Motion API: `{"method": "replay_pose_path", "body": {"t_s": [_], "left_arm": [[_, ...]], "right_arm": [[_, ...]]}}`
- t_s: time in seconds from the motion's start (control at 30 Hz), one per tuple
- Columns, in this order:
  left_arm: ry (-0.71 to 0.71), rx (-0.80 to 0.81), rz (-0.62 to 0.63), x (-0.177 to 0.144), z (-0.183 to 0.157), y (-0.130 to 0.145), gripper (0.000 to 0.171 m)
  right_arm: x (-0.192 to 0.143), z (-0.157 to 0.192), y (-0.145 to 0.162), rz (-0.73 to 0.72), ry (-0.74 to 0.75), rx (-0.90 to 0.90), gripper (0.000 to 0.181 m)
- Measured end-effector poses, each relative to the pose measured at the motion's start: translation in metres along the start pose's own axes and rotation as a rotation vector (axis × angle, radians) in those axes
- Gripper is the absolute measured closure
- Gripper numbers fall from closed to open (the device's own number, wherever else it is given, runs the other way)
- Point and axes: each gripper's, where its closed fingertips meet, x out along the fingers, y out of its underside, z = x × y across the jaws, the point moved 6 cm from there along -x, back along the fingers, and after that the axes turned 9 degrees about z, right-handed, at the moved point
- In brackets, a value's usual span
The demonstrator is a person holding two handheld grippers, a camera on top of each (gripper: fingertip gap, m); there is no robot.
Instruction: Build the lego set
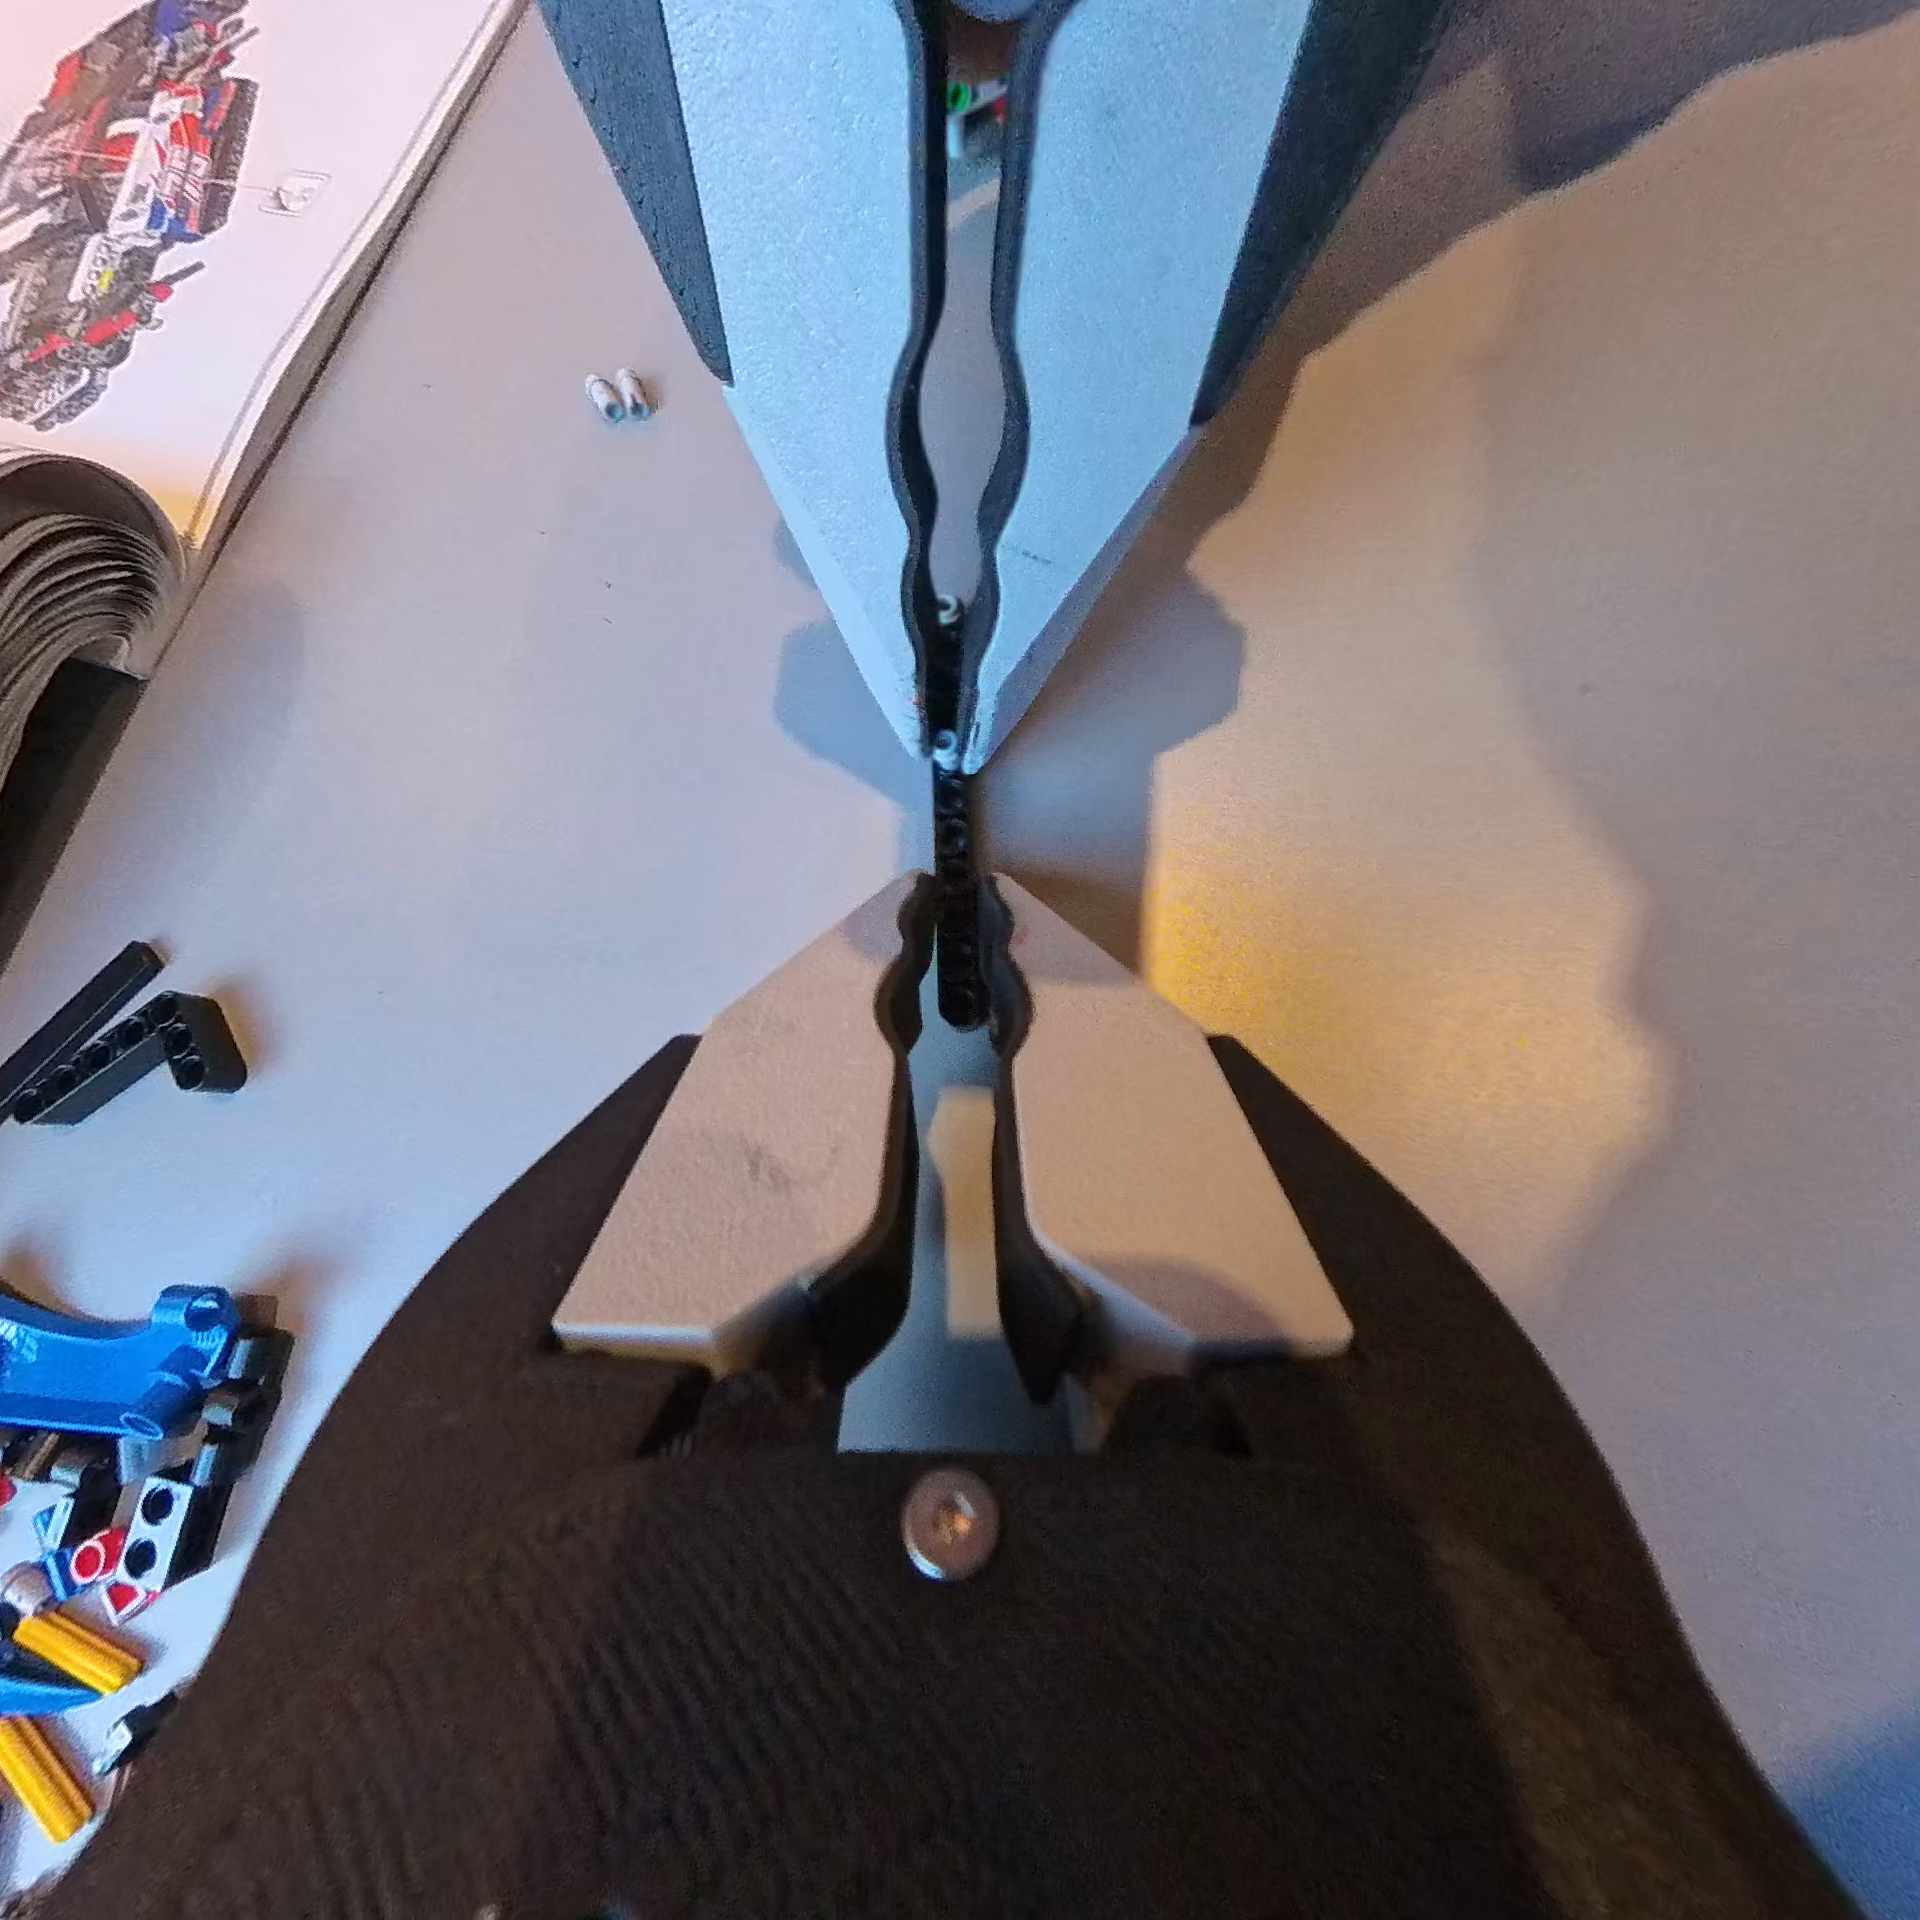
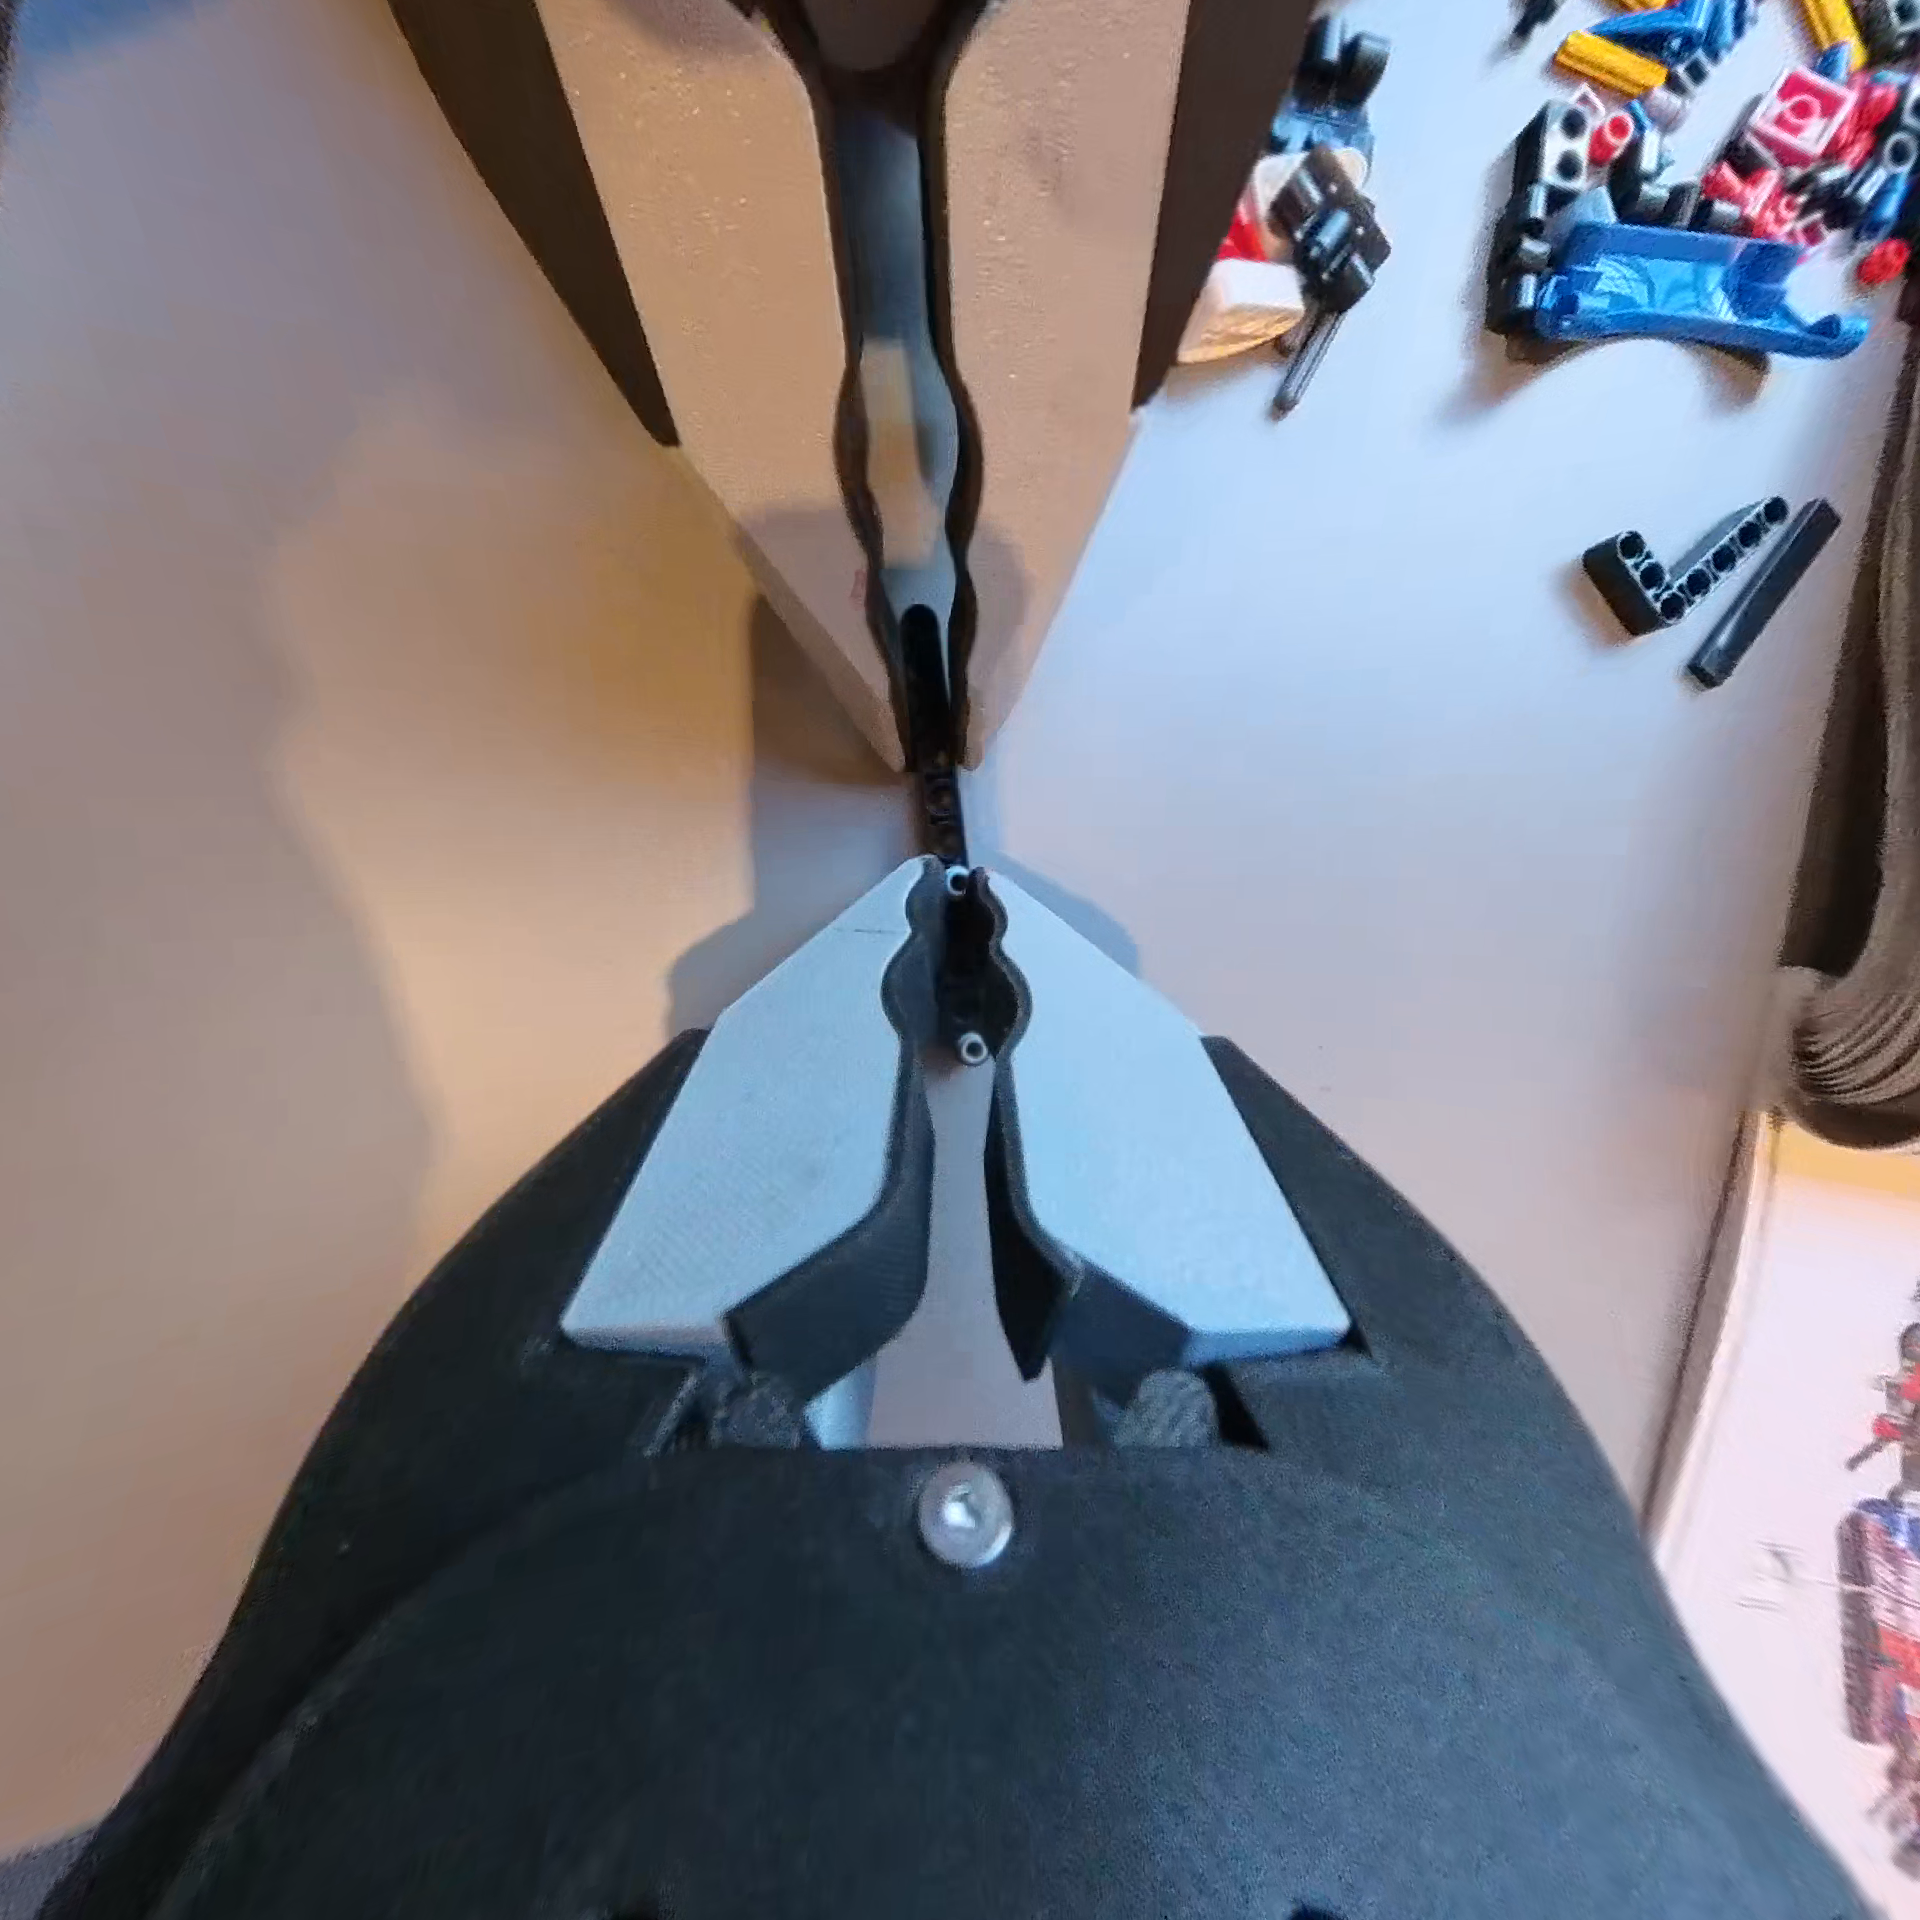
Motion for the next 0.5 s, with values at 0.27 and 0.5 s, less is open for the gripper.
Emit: {"method": "replay_pose_path", "body": {"t_s": [0.27,0.5], "left_arm": [[0.0,-0.006,-0.001,0.0,0.001,0.0,0.167],[0.003,-0.008,0.0,0.0,0.001,0.0,0.167]], "right_arm": [[-0.013,-0.001,0.001,-0.17,-0.037,0.103,0.179],[-0.003,0.004,0.001,-0.108,0.011,0.054,0.181]]}}
